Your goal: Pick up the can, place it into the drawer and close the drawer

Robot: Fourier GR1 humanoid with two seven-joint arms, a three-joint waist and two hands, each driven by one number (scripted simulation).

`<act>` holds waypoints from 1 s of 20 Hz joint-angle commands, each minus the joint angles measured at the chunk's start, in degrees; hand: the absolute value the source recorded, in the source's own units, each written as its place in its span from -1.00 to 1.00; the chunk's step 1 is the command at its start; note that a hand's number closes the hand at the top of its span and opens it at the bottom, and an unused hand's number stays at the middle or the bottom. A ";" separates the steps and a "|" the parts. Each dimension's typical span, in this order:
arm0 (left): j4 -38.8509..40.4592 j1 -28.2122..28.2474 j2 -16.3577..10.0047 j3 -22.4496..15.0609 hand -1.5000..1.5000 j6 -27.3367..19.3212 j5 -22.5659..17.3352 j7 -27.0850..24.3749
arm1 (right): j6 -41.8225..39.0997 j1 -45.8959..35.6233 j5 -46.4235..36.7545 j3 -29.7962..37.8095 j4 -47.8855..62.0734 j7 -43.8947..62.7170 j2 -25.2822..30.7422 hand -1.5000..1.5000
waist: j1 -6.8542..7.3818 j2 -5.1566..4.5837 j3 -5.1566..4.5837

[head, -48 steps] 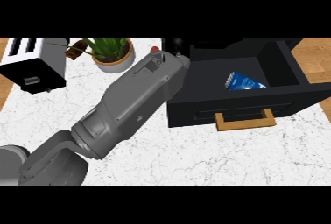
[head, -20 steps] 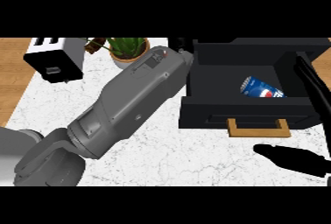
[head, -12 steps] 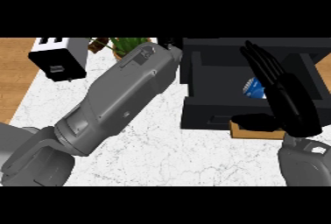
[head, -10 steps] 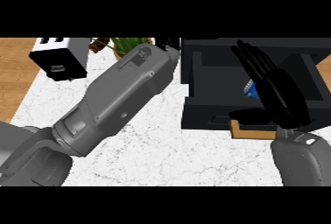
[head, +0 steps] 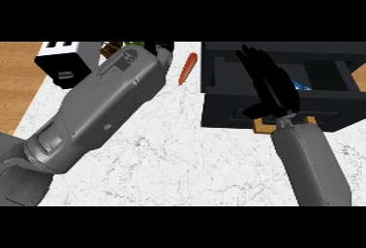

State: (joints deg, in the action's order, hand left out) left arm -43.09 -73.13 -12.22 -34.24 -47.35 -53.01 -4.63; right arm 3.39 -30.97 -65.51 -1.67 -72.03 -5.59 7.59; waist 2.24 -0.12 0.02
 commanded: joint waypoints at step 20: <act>-15.71 7.99 -10.84 1.50 -1.00 0.00 4.98 8.04 | 32.43 -22.32 -7.70 10.02 46.44 -3.26 1.45 -1.00 | 1.82 -1.17 0.11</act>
State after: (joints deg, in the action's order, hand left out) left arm -57.65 -66.43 -22.28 -32.95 -47.59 -48.94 3.40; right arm 31.05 -51.39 -73.70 6.30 -32.01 -8.54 9.32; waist 3.86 -0.14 -0.73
